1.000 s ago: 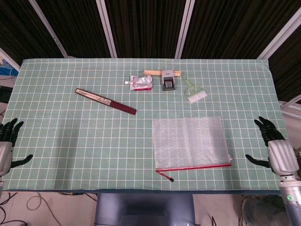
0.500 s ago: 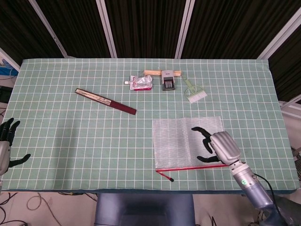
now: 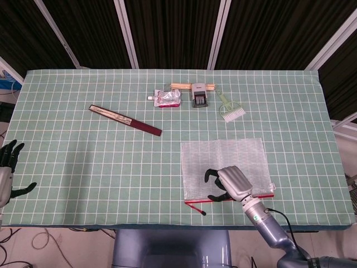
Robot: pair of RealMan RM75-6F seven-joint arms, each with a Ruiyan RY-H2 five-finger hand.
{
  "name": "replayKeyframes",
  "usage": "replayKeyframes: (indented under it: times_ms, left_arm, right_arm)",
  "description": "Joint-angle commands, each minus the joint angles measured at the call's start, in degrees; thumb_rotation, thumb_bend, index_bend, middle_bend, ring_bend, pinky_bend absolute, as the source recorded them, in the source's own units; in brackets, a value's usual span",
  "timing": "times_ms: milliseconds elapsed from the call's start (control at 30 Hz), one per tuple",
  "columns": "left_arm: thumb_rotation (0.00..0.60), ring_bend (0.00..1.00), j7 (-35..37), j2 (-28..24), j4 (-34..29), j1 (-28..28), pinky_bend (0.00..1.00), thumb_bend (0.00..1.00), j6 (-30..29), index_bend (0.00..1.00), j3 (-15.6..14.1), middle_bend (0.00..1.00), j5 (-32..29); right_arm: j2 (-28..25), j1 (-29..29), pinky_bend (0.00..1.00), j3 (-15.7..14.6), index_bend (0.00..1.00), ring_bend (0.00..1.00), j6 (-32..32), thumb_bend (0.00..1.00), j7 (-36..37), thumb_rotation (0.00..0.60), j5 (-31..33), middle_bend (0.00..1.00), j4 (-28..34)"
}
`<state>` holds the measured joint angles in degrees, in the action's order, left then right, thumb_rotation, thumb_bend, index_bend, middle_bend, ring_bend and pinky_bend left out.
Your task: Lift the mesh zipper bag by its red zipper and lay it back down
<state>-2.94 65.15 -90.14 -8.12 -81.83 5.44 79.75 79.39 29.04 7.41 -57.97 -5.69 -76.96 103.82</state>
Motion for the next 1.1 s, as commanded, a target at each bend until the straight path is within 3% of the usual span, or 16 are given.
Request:
replayKeyframes:
  times_ms: [33,667,1100]
  left_arm:
    - [0.6,0.0,0.2,-0.1,-0.1,0.0,0.0,0.02,0.0,0.0,0.0,0.0,0.1]
    - [0.6,0.0,1.3,-0.5,-0.1,-0.3,0.0,0.02,0.7,0.0,-0.1,0.0,0.1]
    - [0.6,0.0,1.6,-0.5,-0.1,-0.4,0.0,0.02,1.0,0.0,-0.1,0.0,0.0]
  right_arm:
    - [1.9,0.1,0.94,-1.0,0.53,1.0,0.4,0.25,-1.7,0.6,1.4,1.0,-0.5]
    - [11.6,-1.3,0.94,-5.8,0.57,1.0,-0.4,0.32,-7.7,0.6,6.5,1.0,-5.1]
    - [14.4,-2.4,0.94,-6.2,0.57,1.0,-1.2,0.35,-8.2,0.6,8.2,1.0,-6.2]
